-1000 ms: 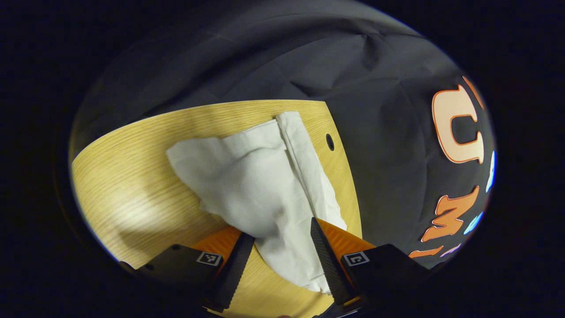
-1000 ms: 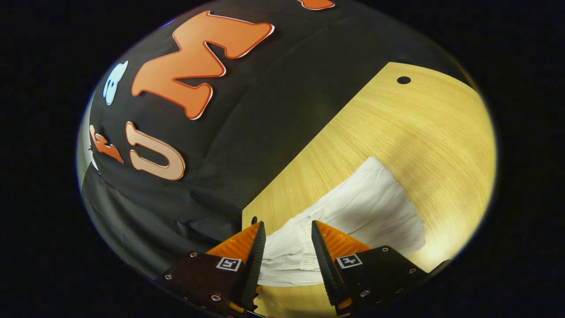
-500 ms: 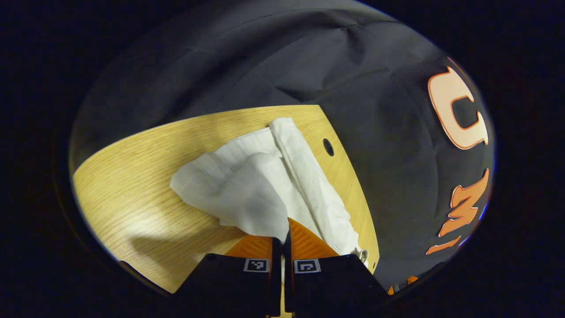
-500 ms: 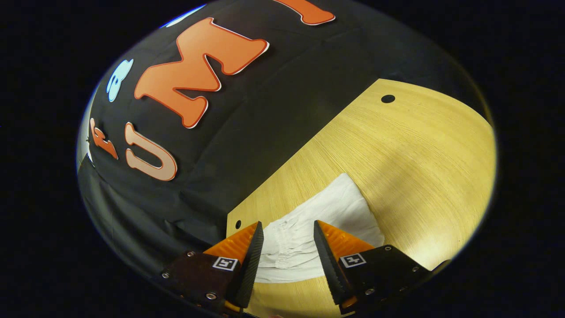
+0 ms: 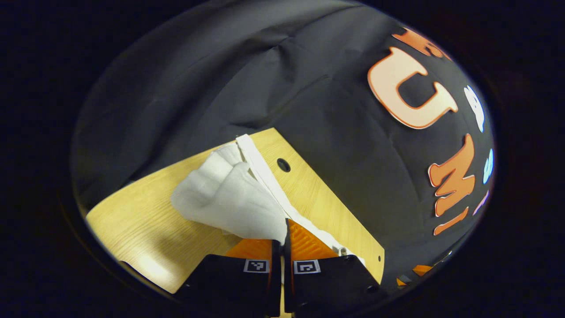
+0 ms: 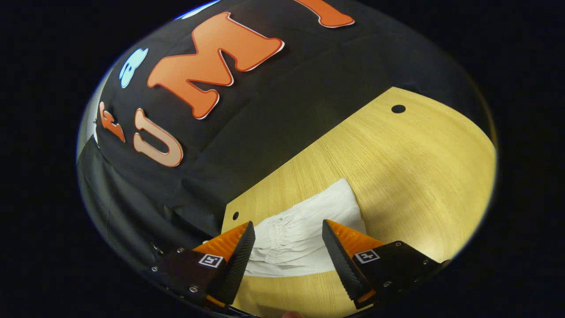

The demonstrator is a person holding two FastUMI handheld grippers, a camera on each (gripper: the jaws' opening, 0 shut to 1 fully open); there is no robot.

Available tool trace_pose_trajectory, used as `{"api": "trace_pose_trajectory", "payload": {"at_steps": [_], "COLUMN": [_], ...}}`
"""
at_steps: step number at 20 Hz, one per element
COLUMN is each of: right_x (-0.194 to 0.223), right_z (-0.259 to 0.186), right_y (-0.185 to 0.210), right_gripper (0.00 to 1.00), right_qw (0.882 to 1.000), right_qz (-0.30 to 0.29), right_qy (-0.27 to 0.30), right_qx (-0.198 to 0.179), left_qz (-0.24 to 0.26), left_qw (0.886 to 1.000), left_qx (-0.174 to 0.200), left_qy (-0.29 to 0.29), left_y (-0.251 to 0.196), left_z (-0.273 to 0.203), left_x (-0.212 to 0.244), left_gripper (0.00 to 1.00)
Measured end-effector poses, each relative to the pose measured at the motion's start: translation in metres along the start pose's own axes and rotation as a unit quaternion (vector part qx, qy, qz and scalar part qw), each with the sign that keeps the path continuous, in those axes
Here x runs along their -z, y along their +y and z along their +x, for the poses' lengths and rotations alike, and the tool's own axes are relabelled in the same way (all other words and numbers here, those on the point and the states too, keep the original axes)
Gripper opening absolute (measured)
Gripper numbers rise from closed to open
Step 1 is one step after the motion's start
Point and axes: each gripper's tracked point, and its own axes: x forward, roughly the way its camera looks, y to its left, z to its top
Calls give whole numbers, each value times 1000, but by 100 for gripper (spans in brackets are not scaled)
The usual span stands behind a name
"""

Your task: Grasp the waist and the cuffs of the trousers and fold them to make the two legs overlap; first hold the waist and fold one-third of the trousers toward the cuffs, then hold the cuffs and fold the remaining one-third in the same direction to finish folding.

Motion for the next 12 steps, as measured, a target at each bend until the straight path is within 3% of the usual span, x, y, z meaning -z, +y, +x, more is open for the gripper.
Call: {"api": "trace_pose_trajectory", "payload": {"at_steps": [3, 12], "right_x": [-5, -21], "right_z": [-5, -23], "right_y": [-6, -42], "right_gripper": [97, 98], "right_qw": [999, 996], "right_qz": [-41, -88], "right_qy": [4, -11], "right_qx": [8, 31], "left_qz": [30, 94], "left_qw": [999, 993], "left_qx": [11, 43], "left_qy": [-18, -58], "left_y": [-30, -129], "left_z": [-15, -40], "left_x": [-9, -23], "left_gripper": [7, 5]}}
